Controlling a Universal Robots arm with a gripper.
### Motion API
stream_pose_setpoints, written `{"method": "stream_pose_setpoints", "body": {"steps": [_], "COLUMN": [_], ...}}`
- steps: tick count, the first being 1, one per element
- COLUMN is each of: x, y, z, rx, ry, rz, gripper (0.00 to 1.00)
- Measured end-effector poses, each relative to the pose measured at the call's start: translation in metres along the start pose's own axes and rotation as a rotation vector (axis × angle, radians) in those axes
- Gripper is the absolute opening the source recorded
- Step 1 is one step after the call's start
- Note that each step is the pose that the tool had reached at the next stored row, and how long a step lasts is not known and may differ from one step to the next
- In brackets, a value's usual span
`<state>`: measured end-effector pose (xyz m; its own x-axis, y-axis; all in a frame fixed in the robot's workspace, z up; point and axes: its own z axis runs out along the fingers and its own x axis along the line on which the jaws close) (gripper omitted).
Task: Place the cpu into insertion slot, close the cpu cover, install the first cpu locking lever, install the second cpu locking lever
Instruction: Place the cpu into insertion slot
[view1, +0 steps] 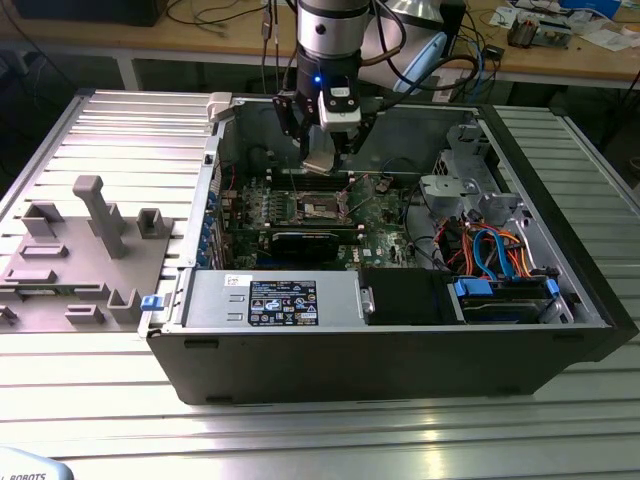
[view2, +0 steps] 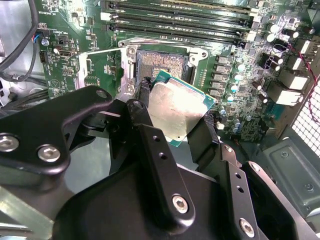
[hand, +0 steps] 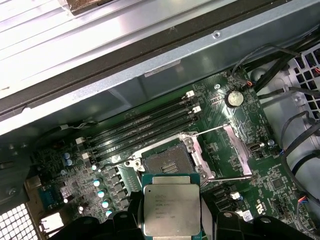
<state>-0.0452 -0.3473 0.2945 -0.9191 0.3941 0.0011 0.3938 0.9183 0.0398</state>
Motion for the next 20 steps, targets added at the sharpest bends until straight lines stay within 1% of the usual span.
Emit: {"method": "stream_pose_setpoints", "body": {"steps": [20], "x": [0.0], "y": [-0.0001], "z": [0.0016], "rx": [0.0041], "ry": [-0.0025], "rz": [0.019], "gripper": [0.55]}}
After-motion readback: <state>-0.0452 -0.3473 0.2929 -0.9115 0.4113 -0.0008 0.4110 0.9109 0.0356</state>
